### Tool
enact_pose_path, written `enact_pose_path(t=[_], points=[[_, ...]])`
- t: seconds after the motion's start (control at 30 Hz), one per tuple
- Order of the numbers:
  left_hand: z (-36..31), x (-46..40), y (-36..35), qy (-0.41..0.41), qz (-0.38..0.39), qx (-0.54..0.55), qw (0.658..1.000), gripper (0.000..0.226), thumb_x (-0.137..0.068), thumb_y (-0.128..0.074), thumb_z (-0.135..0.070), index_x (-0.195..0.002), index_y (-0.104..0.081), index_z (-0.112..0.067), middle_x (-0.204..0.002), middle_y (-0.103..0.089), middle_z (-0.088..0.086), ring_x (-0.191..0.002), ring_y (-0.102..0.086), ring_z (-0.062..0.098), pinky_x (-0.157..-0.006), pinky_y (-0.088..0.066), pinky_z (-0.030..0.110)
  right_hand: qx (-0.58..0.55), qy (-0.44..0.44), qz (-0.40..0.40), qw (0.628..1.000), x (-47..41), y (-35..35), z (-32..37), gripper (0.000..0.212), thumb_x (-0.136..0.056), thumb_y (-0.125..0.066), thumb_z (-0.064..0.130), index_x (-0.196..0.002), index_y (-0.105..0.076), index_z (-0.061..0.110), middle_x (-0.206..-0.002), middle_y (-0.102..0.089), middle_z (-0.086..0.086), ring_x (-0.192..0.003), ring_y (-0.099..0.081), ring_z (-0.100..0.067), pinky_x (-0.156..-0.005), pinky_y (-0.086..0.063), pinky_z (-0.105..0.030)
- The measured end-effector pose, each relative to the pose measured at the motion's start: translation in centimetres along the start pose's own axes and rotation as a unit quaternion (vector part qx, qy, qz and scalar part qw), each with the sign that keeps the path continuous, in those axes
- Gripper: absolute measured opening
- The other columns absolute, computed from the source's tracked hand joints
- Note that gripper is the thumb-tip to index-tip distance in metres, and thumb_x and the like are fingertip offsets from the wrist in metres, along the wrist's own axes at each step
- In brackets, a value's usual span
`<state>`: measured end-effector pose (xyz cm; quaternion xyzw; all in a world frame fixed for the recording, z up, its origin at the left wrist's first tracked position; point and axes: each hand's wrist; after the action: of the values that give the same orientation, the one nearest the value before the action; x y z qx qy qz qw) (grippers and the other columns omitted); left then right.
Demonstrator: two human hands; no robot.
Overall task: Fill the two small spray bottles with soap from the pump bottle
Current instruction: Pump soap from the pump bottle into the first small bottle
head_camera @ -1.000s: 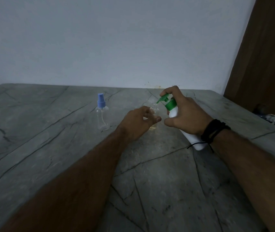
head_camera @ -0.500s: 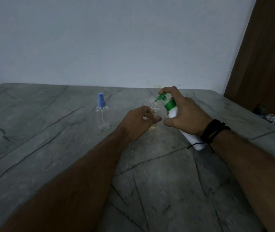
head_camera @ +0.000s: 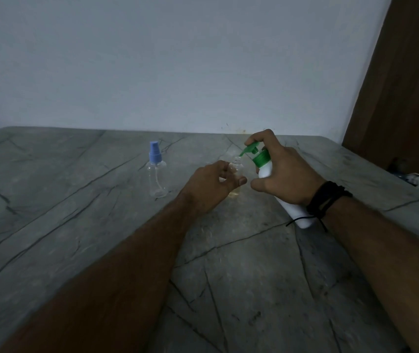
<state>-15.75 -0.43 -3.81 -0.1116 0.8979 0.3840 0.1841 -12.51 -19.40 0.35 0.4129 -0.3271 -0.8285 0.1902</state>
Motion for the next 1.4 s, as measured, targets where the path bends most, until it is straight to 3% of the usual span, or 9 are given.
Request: enact_pose_path(t=[0.27, 0.47, 0.73, 1.17, 1.4], points=[[0.07, -0.02, -0.05, 0.001, 0.000, -0.003, 1.000, 0.048, -0.082, -0.062, -0.057, -0.115, -0.061, -0.022, -0.113, -0.066, -0.005, -0.101, -0.060, 0.009, -0.079, -0.043, 0.024, -0.004, -0.001, 0.008, 1.000, 0.03, 0.00, 0.09, 0.068, -0.070, -0.076, 0.008, -0.126, -0.044, 0.026, -0.074, -0.061, 0.025, -0.061, -0.060, 0.001, -0.052, -0.042, -0.009], [0.12, -0.13, -0.10, 0.003, 0.000, -0.003, 1.000, 0.048, -0.081, -0.062, -0.058, -0.114, -0.061, -0.023, -0.113, -0.067, -0.006, -0.100, -0.060, 0.007, -0.079, -0.043, 0.024, -0.005, 0.002, 0.007, 1.000, 0.13, -0.02, 0.21, 0.072, -0.070, -0.077, 0.008, -0.131, -0.043, 0.027, -0.074, -0.060, 0.018, -0.062, -0.061, -0.002, -0.054, -0.042, -0.009], [0.18, -0.19, -0.13, 0.007, 0.000, -0.003, 1.000, 0.049, -0.081, -0.062, -0.059, -0.115, -0.061, -0.023, -0.113, -0.066, -0.006, -0.100, -0.059, 0.008, -0.081, -0.044, 0.025, -0.005, -0.006, 0.009, 1.000, 0.12, 0.09, 0.25, 0.068, -0.069, -0.077, 0.009, -0.127, -0.044, 0.025, -0.077, -0.059, 0.036, -0.064, -0.060, 0.003, -0.054, -0.041, -0.007], [0.25, -0.21, -0.19, 0.005, -0.002, -0.011, 1.000, 0.049, -0.081, -0.061, -0.060, -0.115, -0.061, -0.024, -0.114, -0.066, -0.007, -0.099, -0.059, 0.006, -0.076, -0.041, 0.023, 0.000, -0.009, 0.008, 1.000, 0.28, -0.01, 0.47, 0.071, -0.071, -0.076, 0.008, -0.131, -0.043, 0.028, -0.075, -0.060, 0.013, -0.062, -0.060, -0.005, -0.054, -0.044, -0.013], [0.32, -0.28, -0.27, 0.009, 0.001, -0.018, 1.000, 0.051, -0.081, -0.060, -0.060, -0.116, -0.060, -0.023, -0.115, -0.066, -0.006, -0.099, -0.058, 0.007, -0.077, -0.041, 0.024, 0.002, -0.015, 0.006, 1.000, 0.21, -0.02, 0.34, 0.067, -0.070, -0.076, 0.010, -0.126, -0.043, 0.028, -0.075, -0.060, 0.013, -0.062, -0.060, -0.004, -0.054, -0.044, -0.015]])
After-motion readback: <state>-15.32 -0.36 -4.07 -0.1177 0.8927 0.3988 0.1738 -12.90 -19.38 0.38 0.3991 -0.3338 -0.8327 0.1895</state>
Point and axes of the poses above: each hand's wrist, its own x-axis away from the middle knuckle, its own y-axis out of the back of the hand, z = x × y
